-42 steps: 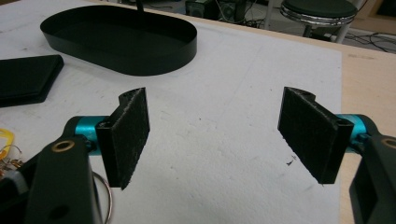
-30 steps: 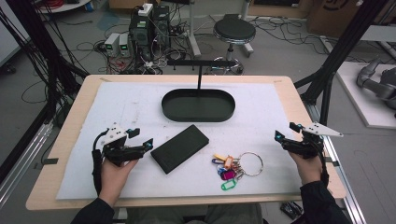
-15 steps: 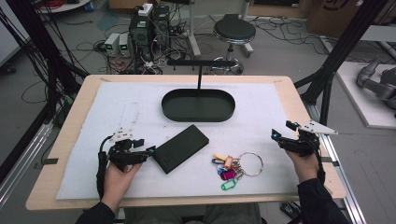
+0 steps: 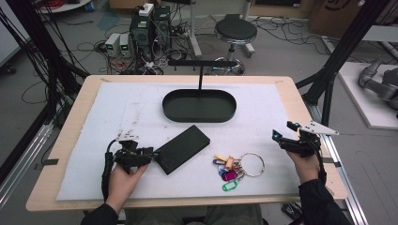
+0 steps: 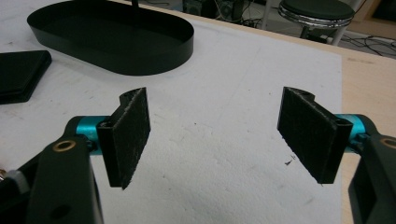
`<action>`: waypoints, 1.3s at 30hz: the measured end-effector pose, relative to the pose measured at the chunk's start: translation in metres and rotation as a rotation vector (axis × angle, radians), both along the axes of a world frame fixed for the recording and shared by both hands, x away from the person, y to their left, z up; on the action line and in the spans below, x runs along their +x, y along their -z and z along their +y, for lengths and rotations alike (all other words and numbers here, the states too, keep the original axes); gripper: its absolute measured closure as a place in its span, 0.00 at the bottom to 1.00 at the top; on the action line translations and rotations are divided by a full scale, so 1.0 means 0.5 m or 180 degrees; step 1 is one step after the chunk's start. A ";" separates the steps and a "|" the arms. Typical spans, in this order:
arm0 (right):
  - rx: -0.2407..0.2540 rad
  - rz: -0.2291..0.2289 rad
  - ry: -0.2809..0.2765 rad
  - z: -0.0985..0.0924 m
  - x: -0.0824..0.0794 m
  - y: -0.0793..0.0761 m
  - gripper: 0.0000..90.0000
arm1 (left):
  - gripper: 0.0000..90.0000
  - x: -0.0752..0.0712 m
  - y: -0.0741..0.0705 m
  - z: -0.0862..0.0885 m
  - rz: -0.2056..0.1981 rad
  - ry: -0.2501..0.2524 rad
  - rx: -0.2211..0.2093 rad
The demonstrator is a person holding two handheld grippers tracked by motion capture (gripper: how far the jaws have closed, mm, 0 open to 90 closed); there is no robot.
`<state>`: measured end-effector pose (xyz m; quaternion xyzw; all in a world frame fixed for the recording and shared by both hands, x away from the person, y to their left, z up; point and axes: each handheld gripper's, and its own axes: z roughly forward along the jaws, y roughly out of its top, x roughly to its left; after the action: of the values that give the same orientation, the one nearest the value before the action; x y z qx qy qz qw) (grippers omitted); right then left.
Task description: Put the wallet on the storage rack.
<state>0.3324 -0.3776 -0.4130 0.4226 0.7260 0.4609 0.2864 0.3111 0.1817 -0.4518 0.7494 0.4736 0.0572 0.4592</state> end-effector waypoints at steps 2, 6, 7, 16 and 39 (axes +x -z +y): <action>-0.0003 0.0007 -0.0002 0.002 0.000 0.000 0.29 | 0.64 0.000 0.000 0.000 0.0026 -0.0008 -0.0012; -0.0006 0.0006 -0.0019 0.006 0.001 0.000 0.29 | 0.64 0.003 0.006 0.006 0.0123 -0.0038 -0.0154; -0.0004 0.0007 -0.0019 0.007 0.001 0.000 0.29 | 0.63 0.003 0.006 0.006 0.0123 -0.0038 -0.0154; -0.0019 0.0002 -0.0039 0.012 0.002 0.000 0.29 | 0.71 -0.001 0.003 0.005 0.0078 -0.0020 -0.0115; 0.0078 -0.0176 -0.0266 0.039 -0.003 -0.013 0.29 | 0.89 -0.061 -0.076 -0.039 -0.1713 0.0730 0.0290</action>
<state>0.3311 -0.3583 -0.4063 0.3825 0.7291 0.4928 0.2815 0.2804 0.1622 -0.4139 0.7758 0.2439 0.2228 0.5376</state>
